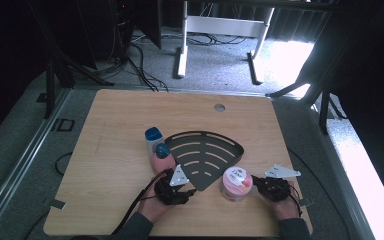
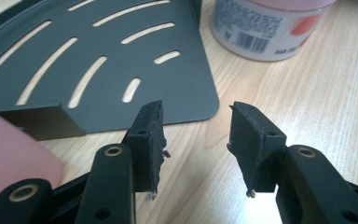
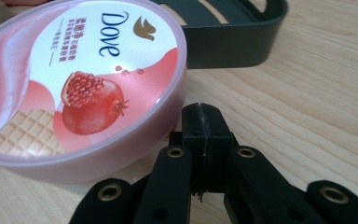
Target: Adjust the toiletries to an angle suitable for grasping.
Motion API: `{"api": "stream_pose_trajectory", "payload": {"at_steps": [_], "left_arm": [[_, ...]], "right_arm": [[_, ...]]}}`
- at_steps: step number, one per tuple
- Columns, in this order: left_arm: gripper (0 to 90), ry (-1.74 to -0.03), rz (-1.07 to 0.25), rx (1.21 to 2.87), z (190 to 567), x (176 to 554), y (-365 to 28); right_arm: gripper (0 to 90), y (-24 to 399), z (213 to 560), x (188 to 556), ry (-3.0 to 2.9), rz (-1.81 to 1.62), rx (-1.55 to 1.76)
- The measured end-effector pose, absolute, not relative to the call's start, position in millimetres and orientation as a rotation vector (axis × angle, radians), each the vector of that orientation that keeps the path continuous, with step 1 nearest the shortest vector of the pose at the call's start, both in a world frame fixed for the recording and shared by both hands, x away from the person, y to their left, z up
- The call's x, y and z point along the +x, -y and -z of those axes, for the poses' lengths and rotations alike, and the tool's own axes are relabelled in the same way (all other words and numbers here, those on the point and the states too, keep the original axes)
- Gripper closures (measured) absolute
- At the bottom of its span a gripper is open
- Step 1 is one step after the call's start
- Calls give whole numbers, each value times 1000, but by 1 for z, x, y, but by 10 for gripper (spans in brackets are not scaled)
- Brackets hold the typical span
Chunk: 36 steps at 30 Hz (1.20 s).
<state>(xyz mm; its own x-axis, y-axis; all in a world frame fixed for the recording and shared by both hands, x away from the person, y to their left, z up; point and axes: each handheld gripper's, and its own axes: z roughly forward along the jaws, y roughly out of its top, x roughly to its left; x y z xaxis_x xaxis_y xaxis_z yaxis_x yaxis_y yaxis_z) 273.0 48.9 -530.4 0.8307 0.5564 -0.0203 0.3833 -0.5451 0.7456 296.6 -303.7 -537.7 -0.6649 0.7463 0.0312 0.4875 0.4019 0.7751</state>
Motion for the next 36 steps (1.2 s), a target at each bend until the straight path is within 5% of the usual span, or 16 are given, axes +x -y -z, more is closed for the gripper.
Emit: {"api": "stream_pose_trajectory", "payload": {"at_steps": [14,36], "left_arm": [[523,-590,-242,2234,532,268,-28],[422,-540,-226,2234,536,264,-11]], "right_arm": [[899,297,546,316,-2388,-1177,1060],[898,282,540,291,-2501,-1217,881]]}}
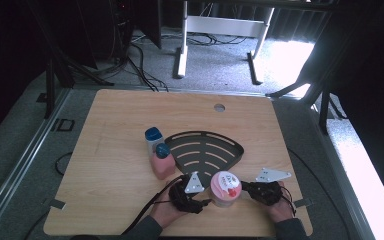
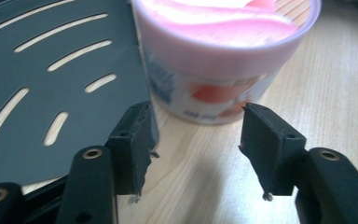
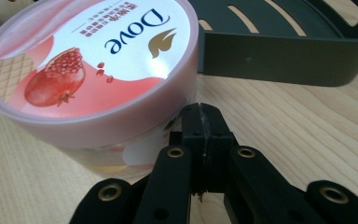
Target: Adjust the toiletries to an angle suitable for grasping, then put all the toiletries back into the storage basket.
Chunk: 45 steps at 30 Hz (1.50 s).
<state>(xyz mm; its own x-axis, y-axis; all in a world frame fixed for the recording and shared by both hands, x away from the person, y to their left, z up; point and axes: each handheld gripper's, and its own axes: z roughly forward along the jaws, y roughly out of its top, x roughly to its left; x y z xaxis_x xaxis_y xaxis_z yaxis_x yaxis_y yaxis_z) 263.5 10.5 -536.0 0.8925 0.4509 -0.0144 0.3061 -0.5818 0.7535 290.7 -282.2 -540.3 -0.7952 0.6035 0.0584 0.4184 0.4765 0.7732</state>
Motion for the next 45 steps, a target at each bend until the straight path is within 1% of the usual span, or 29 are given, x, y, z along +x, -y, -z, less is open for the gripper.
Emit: {"api": "stream_pose_trajectory", "payload": {"at_steps": [3,17,19,25,27,31,36,38,39,40,41,45], "left_arm": [[390,-537,-226,2235,536,263,-10],[345,-503,-210,2231,539,260,-9],[319,-498,-222,2239,539,259,-9],[309,-494,-211,2234,539,261,-10],[302,-493,-208,2230,540,261,-10],[280,-486,-214,2230,540,262,-8],[273,-481,-208,2221,540,263,-9],[271,-479,-205,2220,540,263,-9],[271,-479,-205,2220,540,263,-9],[271,-484,-190,2216,539,264,-10],[271,-483,-186,2209,539,264,-10],[270,-469,-196,2206,536,265,-10]], "right_arm": [[897,281,540,289,-2502,-1216,865],[897,275,538,281,-2557,-1219,767],[897,273,538,279,-2563,-1215,750],[889,273,537,277,-2583,-1206,721],[793,274,537,277,-2579,-1186,724],[691,277,538,278,-2614,-1170,713],[637,277,537,276,-2652,-1156,658],[602,277,536,274,-2670,-1161,639],[602,277,536,274,-2670,-1161,639],[571,276,536,273,-2675,-1159,629],[522,274,535,271,-2697,-1173,601],[440,264,534,267,-2719,-1145,559]]}}
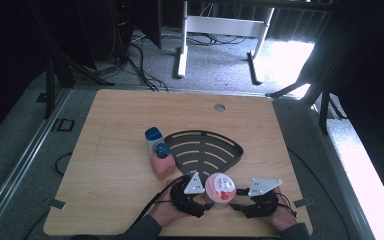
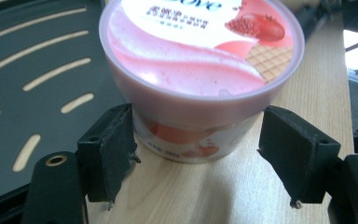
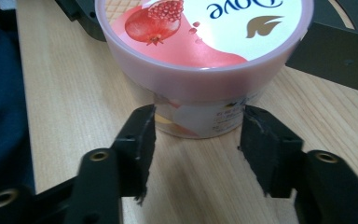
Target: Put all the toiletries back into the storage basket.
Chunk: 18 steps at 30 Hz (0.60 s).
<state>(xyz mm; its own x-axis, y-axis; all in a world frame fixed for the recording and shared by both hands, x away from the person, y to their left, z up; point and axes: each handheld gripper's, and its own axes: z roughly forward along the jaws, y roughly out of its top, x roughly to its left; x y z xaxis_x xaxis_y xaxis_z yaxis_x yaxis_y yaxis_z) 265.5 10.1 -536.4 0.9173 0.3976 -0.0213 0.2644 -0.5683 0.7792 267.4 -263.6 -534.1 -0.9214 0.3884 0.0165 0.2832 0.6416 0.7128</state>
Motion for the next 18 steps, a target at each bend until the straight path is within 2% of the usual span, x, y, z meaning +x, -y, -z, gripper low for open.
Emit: {"api": "stream_pose_trajectory", "payload": {"at_steps": [4,14,18], "left_arm": [[270,-467,-196,2204,537,267,-10],[268,-449,-210,2211,536,268,-10],[270,-450,-216,2211,536,268,-9]], "right_arm": [[417,264,535,268,-2711,-1161,563],[291,261,532,272,-2688,-1209,558],[276,260,531,272,-2682,-1222,570]]}}
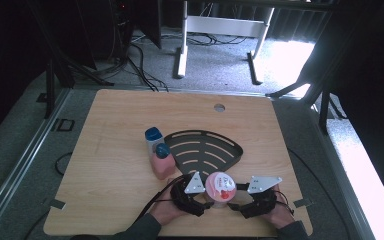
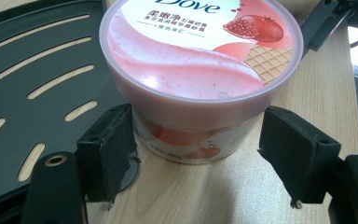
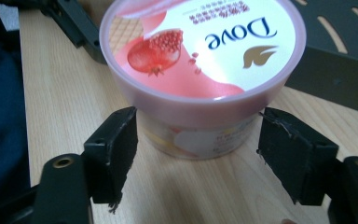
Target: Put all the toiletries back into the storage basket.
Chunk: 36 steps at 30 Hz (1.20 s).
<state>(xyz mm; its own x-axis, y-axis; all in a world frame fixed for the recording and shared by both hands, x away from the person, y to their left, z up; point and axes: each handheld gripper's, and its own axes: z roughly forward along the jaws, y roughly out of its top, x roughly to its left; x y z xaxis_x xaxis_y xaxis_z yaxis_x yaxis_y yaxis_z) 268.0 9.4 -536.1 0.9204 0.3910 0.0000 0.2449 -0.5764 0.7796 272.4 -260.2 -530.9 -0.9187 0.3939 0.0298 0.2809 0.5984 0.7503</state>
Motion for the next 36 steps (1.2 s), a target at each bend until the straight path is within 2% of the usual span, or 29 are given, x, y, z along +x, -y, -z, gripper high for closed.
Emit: {"api": "stream_pose_trajectory", "payload": {"at_steps": [36], "left_arm": [[247,-459,-269,2237,530,259,-6]], "right_arm": [[254,252,527,266,-2669,-1176,565]]}}
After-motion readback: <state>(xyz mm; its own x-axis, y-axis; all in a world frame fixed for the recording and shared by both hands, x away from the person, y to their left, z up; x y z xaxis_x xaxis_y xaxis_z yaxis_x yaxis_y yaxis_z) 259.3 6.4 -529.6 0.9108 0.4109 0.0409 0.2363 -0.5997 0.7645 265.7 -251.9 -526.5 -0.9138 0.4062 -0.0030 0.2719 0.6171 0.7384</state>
